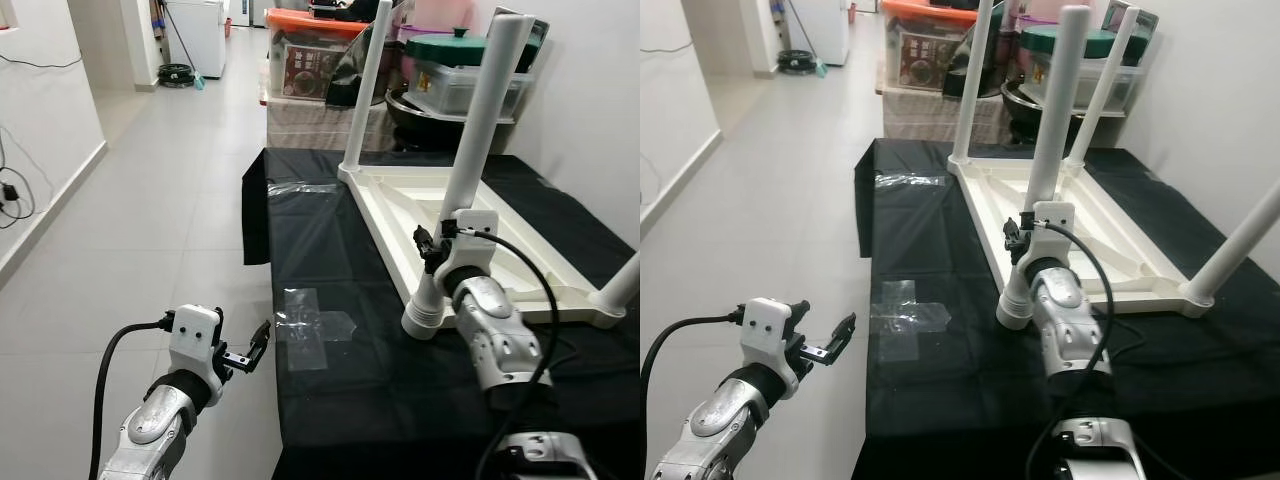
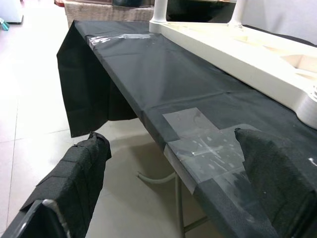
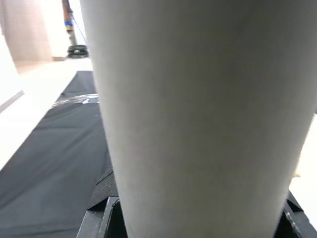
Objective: Building children table
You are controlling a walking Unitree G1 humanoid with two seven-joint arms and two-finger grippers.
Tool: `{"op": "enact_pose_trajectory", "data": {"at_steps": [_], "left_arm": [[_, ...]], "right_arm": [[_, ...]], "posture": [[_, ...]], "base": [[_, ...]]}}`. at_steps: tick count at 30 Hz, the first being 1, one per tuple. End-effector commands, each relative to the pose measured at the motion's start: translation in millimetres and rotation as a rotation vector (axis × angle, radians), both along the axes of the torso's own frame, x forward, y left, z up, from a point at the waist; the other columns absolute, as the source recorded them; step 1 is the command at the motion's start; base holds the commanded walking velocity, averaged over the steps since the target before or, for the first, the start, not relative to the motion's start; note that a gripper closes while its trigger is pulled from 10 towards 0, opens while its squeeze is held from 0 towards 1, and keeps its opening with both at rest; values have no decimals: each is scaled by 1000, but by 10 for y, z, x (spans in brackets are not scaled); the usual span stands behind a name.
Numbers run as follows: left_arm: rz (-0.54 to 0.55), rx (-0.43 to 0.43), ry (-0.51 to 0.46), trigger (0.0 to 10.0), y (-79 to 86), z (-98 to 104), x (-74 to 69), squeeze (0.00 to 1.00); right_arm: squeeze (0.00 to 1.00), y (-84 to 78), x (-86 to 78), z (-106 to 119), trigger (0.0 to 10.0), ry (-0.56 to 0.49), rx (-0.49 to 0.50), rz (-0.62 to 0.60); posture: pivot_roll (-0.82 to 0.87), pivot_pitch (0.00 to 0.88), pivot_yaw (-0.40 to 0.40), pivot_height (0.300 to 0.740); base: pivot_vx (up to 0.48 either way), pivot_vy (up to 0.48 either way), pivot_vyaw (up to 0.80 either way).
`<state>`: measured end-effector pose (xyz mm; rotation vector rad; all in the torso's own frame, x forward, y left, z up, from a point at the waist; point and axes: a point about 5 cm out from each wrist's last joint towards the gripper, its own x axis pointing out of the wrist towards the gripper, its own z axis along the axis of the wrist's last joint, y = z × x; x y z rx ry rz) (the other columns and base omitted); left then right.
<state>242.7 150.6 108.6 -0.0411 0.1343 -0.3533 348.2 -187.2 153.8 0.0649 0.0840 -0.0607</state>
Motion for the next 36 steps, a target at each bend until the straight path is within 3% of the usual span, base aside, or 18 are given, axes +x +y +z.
{"op": "enact_pose_trajectory", "data": {"at_steps": [1, 11, 12, 14, 15, 18, 21, 22, 23, 24, 25, 26, 27, 34, 35, 36], "left_arm": [[3, 4, 8, 10000, -3, -41, 5, 0], [5, 7, 3, 10000, 8, -35, 16, 0], [4, 8, 3, 10000, 12, -32, 18, 0], [4, 9, 2, 10000, 13, -32, 19, 0], [3, 9, 2, 10000, 11, -31, 20, 0], [2, 9, 2, 10000, 8, -30, 20, 0], [-1, 11, 2, 10000, 12, -31, 21, 0], [-1, 11, 2, 10000, 12, -31, 21, 0], [-2, 11, 2, 10000, 12, -31, 22, 0], [-2, 11, 2, 10000, 12, -31, 22, 0], [-2, 11, 0, 10000, 10, -26, 27, 0], [-2, 11, 0, 10000, 10, -26, 27, 0], [-2, 12, -2, 10000, 12, -20, 31, 0], [-2, 12, -2, 10000, 12, -20, 31, 0], [-1, 12, -3, 10000, 16, -15, 33, 0], [1, 12, -3, 10000, 15, -14, 33, 0]], "right_arm": [[0, -46, -171, -546, 10000, 247, 114, -115], [0, -210, -250, -525, 10000, 203, 100, -344], [0, -148, -204, -472, 10000, 175, 138, -276], [0, -125, -193, -459, 10000, 170, 148, -257], [0, -64, -148, -387, 10000, 128, 150, -175], [0, -25, -122, -337, 10000, 100, 147, -122], [0, 452, -163, -72, 10000, -22, 67, 464], [0, 452, -163, -72, 10000, -22, 67, 464], [0, 537, -219, -24, 10000, -43, 37, 594], [0, 537, -219, -24, 10000, -43, 37, 594], [0, 567, -277, 33, 10000, -72, -10, 713], [0, 567, -277, 33, 10000, -72, -10, 713], [0, 553, -311, 86, 10000, -98, -89, 793], [0, 553, -311, 86, 10000, -98, -89, 793], [0, 528, -331, 105, 10000, -105, -185, 855], [0, 428, -274, 120, 10000, -92, -393, 853]], "posture": [[82, 0, -73, 740], [86, 0, -72, 740], [87, 0, -71, 740], [87, 0, -71, 740], [87, 0, -71, 740], [87, 0, -71, 740], [84, 0, -63, 740], [84, 0, -63, 740], [82, 0, -59, 740], [82, 0, -59, 740], [83, 0, -60, 740], [83, 0, -60, 740], [83, 0, -60, 740], [83, 0, -60, 740], [83, 0, -60, 740], [85, 0, -61, 740]], "base": [[0, 0, 0], [0, 0, 0], [0, 0, 0], [0, 0, 0], [0, 0, 0], [0, 0, 0], [0, 0, 0], [0, 0, 0], [0, 0, 0], [0, 0, 0], [0, 0, 0], [0, 0, 0], [0, 0, 0], [0, 0, 0], [0, 0, 0], [0, 0, 0]]}}
